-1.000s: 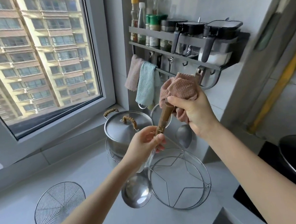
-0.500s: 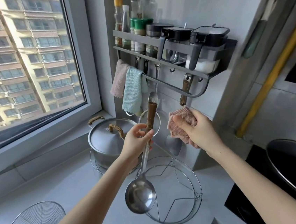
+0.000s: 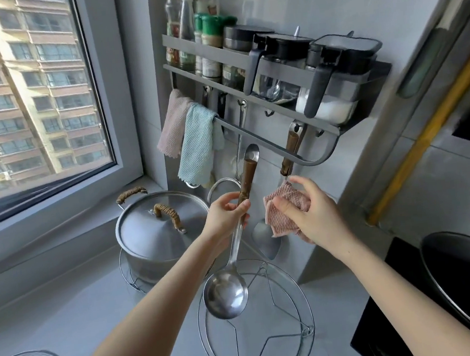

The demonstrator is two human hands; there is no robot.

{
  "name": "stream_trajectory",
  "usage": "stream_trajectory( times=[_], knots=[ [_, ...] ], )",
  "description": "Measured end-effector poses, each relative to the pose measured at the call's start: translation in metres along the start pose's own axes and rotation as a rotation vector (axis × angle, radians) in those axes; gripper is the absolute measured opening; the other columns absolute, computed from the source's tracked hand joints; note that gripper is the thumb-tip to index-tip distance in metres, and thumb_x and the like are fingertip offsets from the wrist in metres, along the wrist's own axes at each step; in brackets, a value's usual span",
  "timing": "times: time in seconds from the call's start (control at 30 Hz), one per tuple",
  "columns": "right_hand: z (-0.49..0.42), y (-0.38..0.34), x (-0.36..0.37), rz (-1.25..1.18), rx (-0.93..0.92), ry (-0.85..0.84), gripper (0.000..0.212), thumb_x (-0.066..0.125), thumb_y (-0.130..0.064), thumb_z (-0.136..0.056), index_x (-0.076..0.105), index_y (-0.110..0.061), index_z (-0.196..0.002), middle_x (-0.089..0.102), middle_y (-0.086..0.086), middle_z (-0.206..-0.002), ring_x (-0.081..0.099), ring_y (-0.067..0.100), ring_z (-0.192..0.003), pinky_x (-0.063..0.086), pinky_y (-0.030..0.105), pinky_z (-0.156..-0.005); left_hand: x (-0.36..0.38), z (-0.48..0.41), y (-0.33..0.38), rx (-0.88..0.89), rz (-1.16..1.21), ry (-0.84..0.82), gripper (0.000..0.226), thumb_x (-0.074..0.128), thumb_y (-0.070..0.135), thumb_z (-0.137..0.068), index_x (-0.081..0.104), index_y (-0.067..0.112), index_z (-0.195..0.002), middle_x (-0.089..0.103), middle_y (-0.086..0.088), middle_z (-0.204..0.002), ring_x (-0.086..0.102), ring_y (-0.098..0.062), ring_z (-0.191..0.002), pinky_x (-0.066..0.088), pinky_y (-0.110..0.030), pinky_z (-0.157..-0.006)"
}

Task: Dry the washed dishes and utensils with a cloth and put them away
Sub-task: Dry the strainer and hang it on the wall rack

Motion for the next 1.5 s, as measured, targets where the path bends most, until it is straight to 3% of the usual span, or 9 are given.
stream_trajectory(
  times=[0.2,0.3,0.47,0.6,0.8,0.93,1.07,1.27,1.5],
  knots=[
    [-0.008,0.017,0.002,0.0,0.045,0.022,0.081,0.064,-0.066,-0.063,0.035,-0.034,-0.131,0.063,0.001,-0.111,0.065,0.014,-0.093,0.058,0.041,-0.078,0.01,-0.038,0.006,0.053,0.107,-0.025,0.033,0.062,0.005,-0.089,0.056,0.0,-0.121,0.055,-0.01,-0.073,0.056,-0.015,-0.061,0.049,-0.017,-0.051],
    [-0.013,0.025,0.005,-0.007,0.06,0.049,0.072,0.073,-0.053,-0.07,0.037,-0.034,-0.13,0.064,0.0,-0.108,0.065,0.013,-0.091,0.058,0.036,-0.074,0.016,-0.057,0.016,0.11,0.146,-0.063,0.032,0.063,0.005,-0.087,0.058,0.002,-0.119,0.056,-0.008,-0.073,0.058,-0.011,-0.059,0.046,-0.014,-0.05],
    [-0.023,0.027,0.003,0.04,0.064,0.083,0.069,0.074,-0.05,-0.072,0.038,-0.034,-0.129,0.063,0.001,-0.11,0.064,0.014,-0.093,0.057,0.038,-0.077,0.025,-0.074,0.026,0.188,0.172,-0.169,0.031,0.062,0.004,-0.088,0.059,0.004,-0.118,0.053,-0.01,-0.077,0.056,-0.015,-0.066,0.045,-0.012,-0.053],
    [-0.026,0.025,0.001,0.076,0.064,0.078,0.072,0.072,-0.054,-0.071,0.036,-0.035,-0.131,0.063,0.001,-0.115,0.064,0.018,-0.098,0.057,0.041,-0.08,0.029,-0.082,0.027,0.185,0.162,-0.188,0.035,0.06,0.004,-0.089,0.056,0.001,-0.124,0.054,-0.005,-0.073,0.056,-0.015,-0.067,0.048,-0.019,-0.058],
    [-0.027,0.023,-0.003,0.109,0.056,0.092,0.073,0.072,-0.055,-0.071,0.037,-0.036,-0.132,0.062,-0.003,-0.114,0.064,0.014,-0.098,0.057,0.031,-0.077,0.036,-0.087,0.028,0.199,0.122,-0.197,0.033,0.059,0.005,-0.091,0.056,-0.001,-0.122,0.054,-0.008,-0.073,0.054,-0.014,-0.064,0.045,-0.02,-0.056],
    [-0.025,0.022,-0.004,0.129,0.06,0.083,0.074,0.072,-0.054,-0.072,0.036,-0.034,-0.134,0.06,-0.001,-0.119,0.062,0.016,-0.104,0.057,0.029,-0.077,0.035,-0.085,0.025,0.246,0.118,-0.228,0.028,0.061,0.009,-0.09,0.058,0.005,-0.118,0.057,-0.006,-0.075,0.058,-0.009,-0.063,0.043,-0.013,-0.055],
    [-0.024,0.02,-0.002,0.152,0.065,0.08,0.073,0.071,-0.052,-0.075,0.035,-0.032,-0.135,0.061,0.002,-0.122,0.061,0.019,-0.105,0.056,0.037,-0.082,0.031,-0.086,0.024,0.235,0.23,-0.233,0.019,0.06,0.006,-0.089,0.06,0.013,-0.107,0.057,0.0,-0.072,0.059,-0.014,-0.068,0.048,-0.02,-0.064],
    [-0.026,0.017,-0.002,0.177,0.064,0.085,0.072,0.071,-0.052,-0.075,0.036,-0.031,-0.134,0.062,0.003,-0.118,0.061,0.022,-0.105,0.053,0.044,-0.087,0.032,-0.091,0.03,0.187,0.149,-0.227,0.033,0.056,0.006,-0.092,0.054,0.002,-0.124,0.054,-0.005,-0.073,0.055,-0.015,-0.066,0.046,-0.022,-0.057],
    [-0.028,0.015,-0.006,0.183,0.075,0.075,0.074,0.07,-0.055,-0.074,0.036,-0.031,-0.134,0.062,0.003,-0.119,0.062,0.021,-0.105,0.056,0.042,-0.084,0.029,-0.097,0.03,0.167,0.048,-0.171,0.04,0.059,0.01,-0.091,0.052,0.001,-0.129,0.056,-0.005,-0.075,0.056,-0.015,-0.069,0.046,-0.028,-0.067]
  ],
)
Point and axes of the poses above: each hand's wrist, its own z-axis away from the middle knuckle, its own x-axis out of the palm, y = z × x, the point moved 2 cm from there along -z, towards the middle knuckle
